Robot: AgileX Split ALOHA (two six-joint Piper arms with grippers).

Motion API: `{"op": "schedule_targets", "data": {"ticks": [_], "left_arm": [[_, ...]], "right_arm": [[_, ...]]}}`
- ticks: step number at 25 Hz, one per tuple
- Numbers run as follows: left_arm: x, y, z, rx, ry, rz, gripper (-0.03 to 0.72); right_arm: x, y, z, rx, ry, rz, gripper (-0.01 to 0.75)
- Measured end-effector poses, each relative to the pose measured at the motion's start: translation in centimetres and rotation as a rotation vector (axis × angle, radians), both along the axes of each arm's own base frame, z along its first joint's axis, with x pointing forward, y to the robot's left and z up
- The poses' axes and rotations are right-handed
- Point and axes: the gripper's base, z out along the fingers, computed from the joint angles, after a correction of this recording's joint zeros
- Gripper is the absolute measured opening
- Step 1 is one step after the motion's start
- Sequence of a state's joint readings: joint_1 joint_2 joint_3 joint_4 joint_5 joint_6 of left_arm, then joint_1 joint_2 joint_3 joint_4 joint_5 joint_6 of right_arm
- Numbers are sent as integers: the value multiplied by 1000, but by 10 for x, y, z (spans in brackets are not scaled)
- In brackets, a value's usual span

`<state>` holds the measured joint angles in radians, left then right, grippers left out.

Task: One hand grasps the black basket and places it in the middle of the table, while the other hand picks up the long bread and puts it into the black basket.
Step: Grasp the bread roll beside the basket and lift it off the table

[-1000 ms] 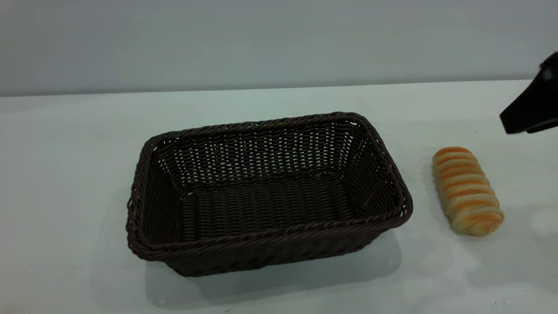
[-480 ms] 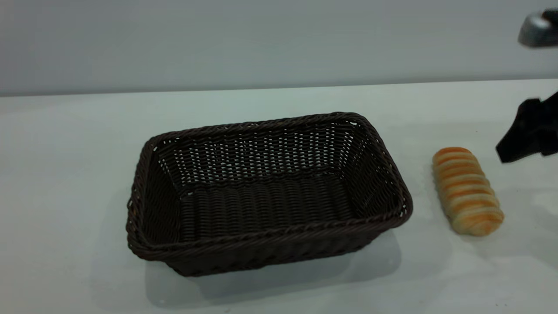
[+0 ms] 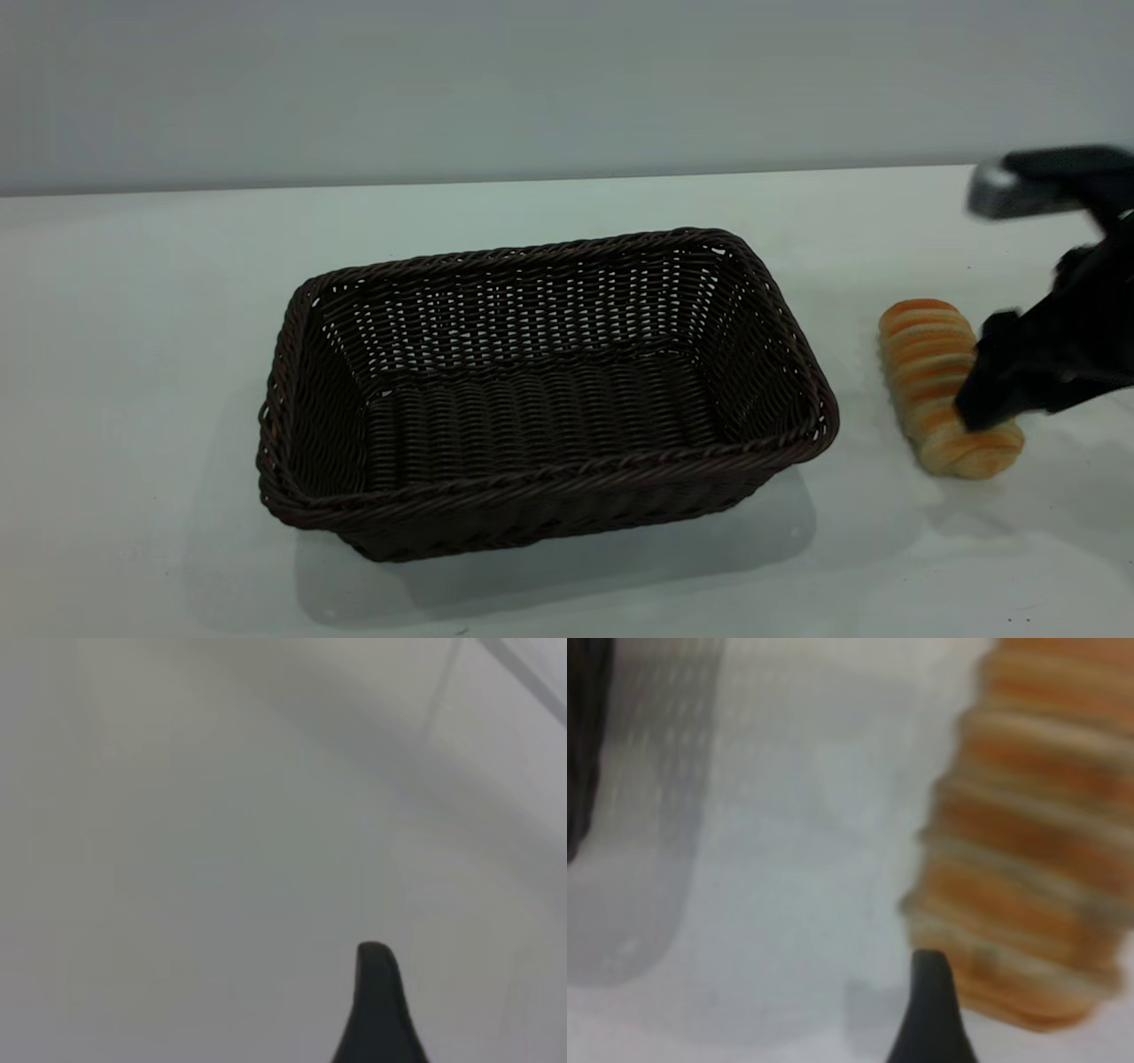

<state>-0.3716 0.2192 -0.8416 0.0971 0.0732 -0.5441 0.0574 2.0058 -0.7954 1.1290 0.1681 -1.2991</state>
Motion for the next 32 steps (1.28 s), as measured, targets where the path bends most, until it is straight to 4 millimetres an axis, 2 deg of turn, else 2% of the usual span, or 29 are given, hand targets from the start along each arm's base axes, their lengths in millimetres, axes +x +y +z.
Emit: {"op": "schedule_targets", "data": {"ticks": [6,11,15,22,24,26,27,32], "left_arm": [[1,0,-3,15,34,6,594],[1,0,-4,17,39,6,594],[1,0,-4,18,41,6,594],[2,0,-5,21,54,7,594],[2,0,-5,24,60,8,594],[3,0,-6,27,70,9,594],[3,0,-6,28,72,9,594],[3,0,-7,30,77,10,594]], "right_arm": [[8,20,-8,-9,-3,48,580],[12,17,-13,-52,-17,55,579],[14,13,-15,-103,-41,56,544],[13,9,-38,-158,-3,70,387],[14,8,-42,-172,0,69,300],[15,7,-41,-184,-8,67,157],[15,7,-41,-185,-10,67,109],[18,6,-24,-190,-58,65,64]]}}
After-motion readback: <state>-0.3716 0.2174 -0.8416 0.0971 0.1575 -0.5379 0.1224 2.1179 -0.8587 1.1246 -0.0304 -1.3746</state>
